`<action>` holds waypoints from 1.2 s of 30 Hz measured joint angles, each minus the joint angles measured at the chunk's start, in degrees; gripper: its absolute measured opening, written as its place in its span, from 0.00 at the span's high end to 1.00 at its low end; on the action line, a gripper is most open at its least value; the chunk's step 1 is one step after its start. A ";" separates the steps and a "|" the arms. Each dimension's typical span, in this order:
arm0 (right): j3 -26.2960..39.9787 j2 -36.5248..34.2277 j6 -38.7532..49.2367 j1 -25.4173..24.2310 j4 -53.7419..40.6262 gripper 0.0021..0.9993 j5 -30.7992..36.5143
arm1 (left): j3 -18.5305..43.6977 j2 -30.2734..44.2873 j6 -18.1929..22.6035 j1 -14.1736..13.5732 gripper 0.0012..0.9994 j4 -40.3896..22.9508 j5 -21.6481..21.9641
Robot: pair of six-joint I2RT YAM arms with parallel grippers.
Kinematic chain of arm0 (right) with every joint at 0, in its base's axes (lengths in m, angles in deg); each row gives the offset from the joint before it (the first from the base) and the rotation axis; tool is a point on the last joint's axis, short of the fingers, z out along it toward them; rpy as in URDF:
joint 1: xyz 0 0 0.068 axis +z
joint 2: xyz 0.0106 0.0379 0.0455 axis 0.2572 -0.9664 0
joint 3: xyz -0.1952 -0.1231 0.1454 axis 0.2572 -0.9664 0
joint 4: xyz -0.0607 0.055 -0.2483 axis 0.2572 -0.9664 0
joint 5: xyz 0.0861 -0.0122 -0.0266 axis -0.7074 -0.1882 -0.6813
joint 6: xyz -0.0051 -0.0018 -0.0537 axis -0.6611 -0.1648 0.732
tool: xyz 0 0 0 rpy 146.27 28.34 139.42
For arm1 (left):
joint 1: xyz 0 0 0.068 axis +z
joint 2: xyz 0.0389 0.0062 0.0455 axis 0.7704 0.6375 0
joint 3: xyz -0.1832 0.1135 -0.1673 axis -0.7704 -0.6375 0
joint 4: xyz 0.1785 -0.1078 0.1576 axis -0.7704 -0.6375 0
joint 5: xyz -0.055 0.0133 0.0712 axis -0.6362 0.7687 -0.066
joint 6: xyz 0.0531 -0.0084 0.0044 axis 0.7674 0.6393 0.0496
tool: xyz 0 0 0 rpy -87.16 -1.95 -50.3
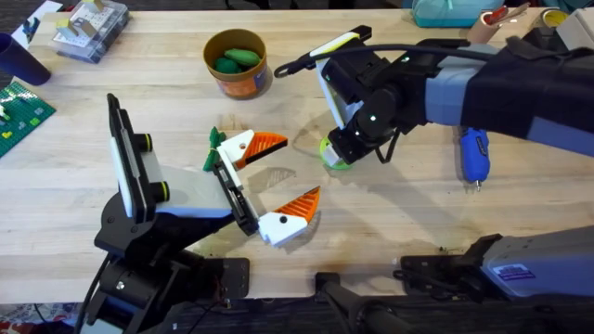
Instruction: Pick up the gripper from the table and insert it into the empty holder that is missing its gripper. Then pick up a screw, insert it into the mounting hole, and use the screwdriver to tighten it. Finally, clean up the table by picking up the vegetable and placing it into the bucket.
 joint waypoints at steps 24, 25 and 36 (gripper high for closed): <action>0.82 2.45 -0.44 0.33 -7.42 0.63 -0.07 | 0.16 0.28 -0.04 -0.02 0.01 0.15 0.09; 0.69 2.45 -0.44 0.33 -6.82 0.63 -0.07 | 0.16 0.28 -0.04 -0.02 0.01 0.15 0.09; 0.48 2.11 -0.46 0.33 -4.91 0.63 -0.07 | 0.16 0.28 -0.04 -0.02 0.01 0.15 0.09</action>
